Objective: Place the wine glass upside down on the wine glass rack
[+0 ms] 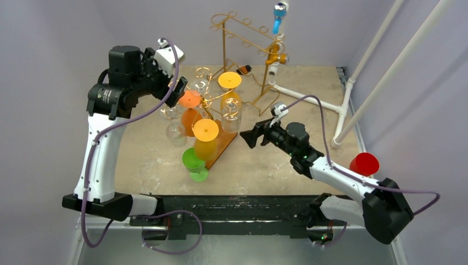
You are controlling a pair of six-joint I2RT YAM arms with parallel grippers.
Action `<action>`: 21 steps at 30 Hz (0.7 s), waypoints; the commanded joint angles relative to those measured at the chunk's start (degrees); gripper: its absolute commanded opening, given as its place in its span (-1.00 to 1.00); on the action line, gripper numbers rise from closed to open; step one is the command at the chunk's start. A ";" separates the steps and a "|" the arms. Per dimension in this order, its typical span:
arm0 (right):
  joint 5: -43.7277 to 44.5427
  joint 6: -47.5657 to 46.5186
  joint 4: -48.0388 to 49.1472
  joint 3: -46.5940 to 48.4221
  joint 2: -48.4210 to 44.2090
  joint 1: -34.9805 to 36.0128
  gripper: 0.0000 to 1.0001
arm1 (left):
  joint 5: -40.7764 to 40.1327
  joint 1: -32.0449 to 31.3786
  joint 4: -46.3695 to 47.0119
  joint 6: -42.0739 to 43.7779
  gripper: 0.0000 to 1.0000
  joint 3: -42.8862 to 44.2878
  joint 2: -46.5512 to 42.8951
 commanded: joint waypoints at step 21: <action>-0.48 -2.01 -25.76 21.30 -16.15 0.67 0.57 | -10.23 -0.01 -2.58 2.50 0.41 1.10 5.13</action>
